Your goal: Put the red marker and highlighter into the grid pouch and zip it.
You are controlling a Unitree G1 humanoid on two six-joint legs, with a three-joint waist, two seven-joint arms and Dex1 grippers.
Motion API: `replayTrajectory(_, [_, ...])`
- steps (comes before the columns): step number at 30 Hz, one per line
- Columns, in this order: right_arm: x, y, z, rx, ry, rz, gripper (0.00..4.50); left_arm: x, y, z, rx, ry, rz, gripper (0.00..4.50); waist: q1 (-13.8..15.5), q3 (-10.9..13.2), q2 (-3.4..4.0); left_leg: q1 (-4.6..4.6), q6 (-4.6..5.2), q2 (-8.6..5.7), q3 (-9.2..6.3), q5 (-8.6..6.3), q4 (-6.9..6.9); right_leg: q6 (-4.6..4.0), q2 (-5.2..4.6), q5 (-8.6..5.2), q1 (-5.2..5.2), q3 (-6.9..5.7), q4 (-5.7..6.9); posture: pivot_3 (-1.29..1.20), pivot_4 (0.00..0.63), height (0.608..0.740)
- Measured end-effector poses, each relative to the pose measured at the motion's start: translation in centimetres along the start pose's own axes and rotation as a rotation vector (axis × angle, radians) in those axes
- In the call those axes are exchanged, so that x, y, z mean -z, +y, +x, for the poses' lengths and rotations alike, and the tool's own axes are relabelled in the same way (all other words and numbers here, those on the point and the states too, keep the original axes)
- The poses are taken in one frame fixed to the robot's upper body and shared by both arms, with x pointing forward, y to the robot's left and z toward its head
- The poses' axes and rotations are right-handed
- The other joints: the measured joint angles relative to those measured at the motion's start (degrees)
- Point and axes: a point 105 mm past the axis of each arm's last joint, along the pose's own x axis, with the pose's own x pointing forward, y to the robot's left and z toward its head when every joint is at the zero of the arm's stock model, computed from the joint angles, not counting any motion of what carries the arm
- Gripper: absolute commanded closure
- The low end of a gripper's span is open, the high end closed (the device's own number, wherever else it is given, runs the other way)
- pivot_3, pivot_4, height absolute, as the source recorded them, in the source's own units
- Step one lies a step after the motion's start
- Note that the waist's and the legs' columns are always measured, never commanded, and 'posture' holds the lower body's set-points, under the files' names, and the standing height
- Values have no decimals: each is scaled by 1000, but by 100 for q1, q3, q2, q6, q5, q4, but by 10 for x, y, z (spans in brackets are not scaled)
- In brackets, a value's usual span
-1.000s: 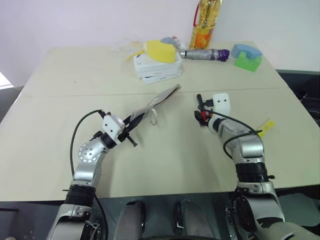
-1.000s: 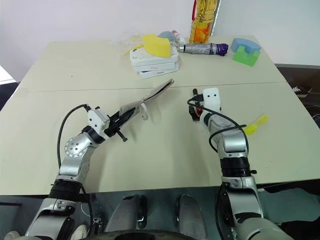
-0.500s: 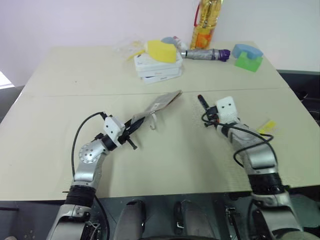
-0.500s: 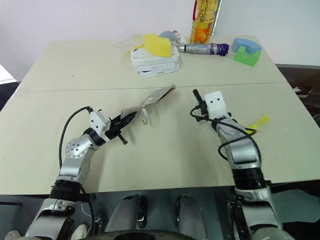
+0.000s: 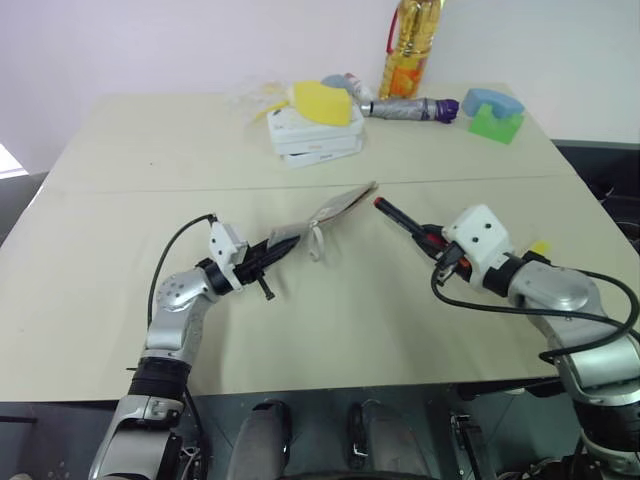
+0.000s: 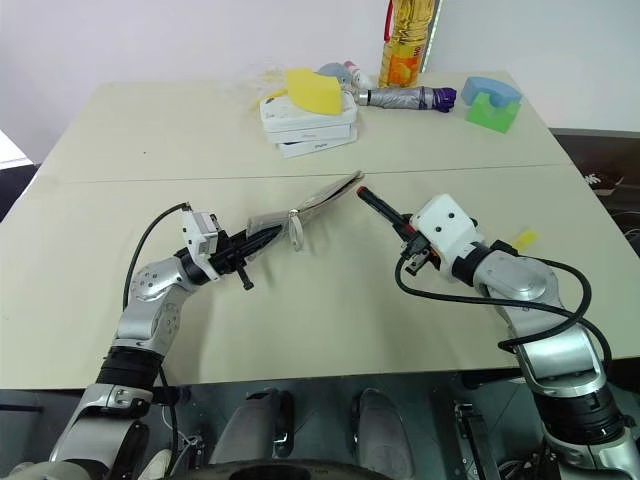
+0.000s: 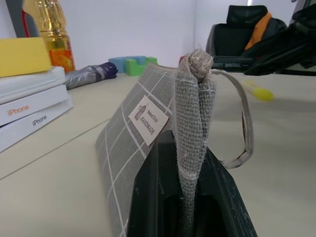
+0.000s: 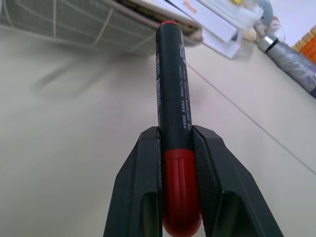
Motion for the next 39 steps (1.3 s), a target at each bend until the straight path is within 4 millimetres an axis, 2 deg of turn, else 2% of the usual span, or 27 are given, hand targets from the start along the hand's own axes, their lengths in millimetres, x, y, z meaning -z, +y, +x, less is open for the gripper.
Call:
replayTrajectory(7, [-5,0,2,-8,-12,-10,4145,-10,-6,3,31,-15,-11,4500,-10,1,-1,1,0,0,-2,0,-1,0,1,0,-1,0,0,0,150,740])
replayTrajectory(23, [-10,-4,-2,-27,-16,-27,4145,1,-7,-9,43,3,19,4500,-5,1,-1,1,0,0,-1,0,-1,-1,0,0,0,0,0,0,150,740])
replayTrajectory(39, [0,2,-4,-41,12,-7,4145,8,-8,-13,53,4,18,4500,-4,1,-1,1,0,0,-1,0,0,-1,0,0,0,0,1,0,150,740])
